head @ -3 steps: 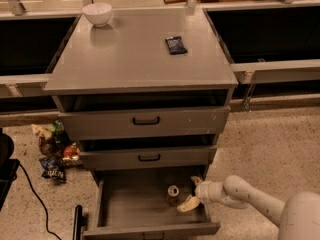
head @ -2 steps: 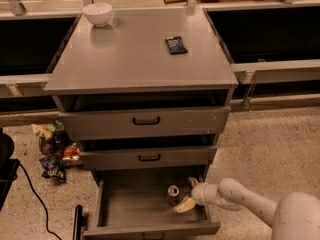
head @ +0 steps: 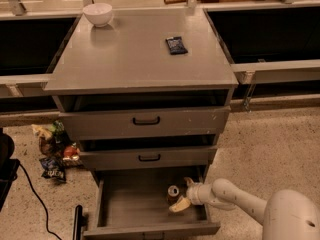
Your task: Pick orange can from bottom drawer and place on counter
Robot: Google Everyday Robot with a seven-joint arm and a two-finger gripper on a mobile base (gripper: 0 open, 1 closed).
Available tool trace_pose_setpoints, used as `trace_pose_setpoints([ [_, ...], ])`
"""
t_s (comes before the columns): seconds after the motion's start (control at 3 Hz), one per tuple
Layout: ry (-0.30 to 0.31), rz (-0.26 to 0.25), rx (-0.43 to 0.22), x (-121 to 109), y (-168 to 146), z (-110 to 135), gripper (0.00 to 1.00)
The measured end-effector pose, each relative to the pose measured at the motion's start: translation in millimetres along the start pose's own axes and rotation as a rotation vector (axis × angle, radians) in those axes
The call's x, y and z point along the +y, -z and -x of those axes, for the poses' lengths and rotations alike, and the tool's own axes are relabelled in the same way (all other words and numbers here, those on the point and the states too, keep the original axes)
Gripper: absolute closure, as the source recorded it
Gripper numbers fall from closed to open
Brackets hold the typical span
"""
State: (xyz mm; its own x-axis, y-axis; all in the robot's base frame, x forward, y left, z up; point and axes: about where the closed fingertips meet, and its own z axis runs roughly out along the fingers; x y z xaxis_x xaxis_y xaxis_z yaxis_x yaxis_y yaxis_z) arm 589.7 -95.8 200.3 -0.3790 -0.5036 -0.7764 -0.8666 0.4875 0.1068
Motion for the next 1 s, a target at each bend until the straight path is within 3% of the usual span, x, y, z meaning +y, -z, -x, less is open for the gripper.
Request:
trace_pose_setpoints([
  [1.0,0.036,0.042,-0.046,5.6,-15.8,7.1,0.65],
])
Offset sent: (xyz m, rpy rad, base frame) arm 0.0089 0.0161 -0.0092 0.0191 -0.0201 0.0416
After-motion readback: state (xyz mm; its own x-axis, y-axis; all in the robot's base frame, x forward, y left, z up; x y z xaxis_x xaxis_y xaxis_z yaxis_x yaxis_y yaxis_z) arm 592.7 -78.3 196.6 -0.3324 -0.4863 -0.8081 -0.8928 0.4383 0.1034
